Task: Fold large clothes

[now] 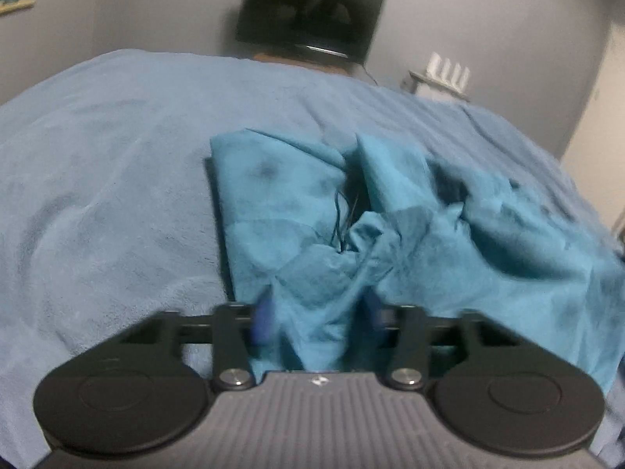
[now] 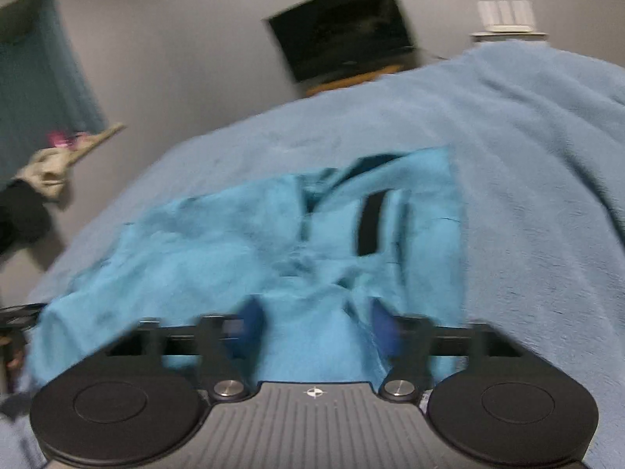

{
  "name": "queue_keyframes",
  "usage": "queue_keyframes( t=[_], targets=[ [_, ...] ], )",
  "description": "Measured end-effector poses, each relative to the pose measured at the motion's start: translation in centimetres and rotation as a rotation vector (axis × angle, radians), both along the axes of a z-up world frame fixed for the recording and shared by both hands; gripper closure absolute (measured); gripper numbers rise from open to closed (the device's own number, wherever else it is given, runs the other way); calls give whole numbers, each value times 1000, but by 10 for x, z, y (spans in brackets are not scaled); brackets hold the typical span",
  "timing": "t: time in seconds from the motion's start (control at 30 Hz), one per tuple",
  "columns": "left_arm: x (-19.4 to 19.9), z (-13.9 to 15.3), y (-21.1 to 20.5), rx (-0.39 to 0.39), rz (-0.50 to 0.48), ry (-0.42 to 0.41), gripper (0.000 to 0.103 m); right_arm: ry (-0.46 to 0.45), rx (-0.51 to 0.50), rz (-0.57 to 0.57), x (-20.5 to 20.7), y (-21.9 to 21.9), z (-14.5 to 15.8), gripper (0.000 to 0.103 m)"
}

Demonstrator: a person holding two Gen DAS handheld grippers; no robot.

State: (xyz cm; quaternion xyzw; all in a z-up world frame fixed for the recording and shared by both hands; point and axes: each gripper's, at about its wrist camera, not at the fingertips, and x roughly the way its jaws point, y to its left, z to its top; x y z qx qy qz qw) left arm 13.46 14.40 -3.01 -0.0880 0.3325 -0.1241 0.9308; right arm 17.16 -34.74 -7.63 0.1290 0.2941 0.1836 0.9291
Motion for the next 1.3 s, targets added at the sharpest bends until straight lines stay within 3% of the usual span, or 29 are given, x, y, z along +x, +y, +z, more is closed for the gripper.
queue_keyframes(
  t=[0.03,0.1,0.2,0.33,0.53,0.63,0.73,0.9,0.93,1.0,1.13,1.27,1.3],
  targets=[
    [-2,5,0,-20,11,-24,82,-22,-36,1,-1,3,3,84],
    [-4,16,-3,-18,32,-96,90,-66,-79,-5,-2,9,11,97],
    [-5,35,-16,24,49,-217,93,-177,-97,-58,-9,12,31,98],
    [1,50,-39,151,72,-352,94,-356,-178,-141,-9,22,52,99],
    [26,38,-58,186,197,-422,93,-500,-321,-303,6,50,46,101],
    [35,18,-74,304,208,-419,93,-494,-403,-345,20,66,30,101],
    [46,-1,-81,397,199,-396,93,-431,-453,-375,40,76,7,101],
    [63,-21,-80,441,214,-342,90,-302,-544,-379,69,88,-27,95],
    [65,-23,-80,451,218,-339,89,-277,-545,-384,74,88,-32,87],
    [72,-26,-81,477,221,-340,89,-245,-526,-409,79,88,-36,72],
    [82,-30,-82,502,255,-321,85,-220,-398,-435,62,77,-32,57],
    [73,-19,-71,478,287,-329,74,-216,-332,-426,21,69,-19,56],
    [70,-14,-72,490,306,-340,64,-223,-322,-416,8,66,-11,56]
  ],
)
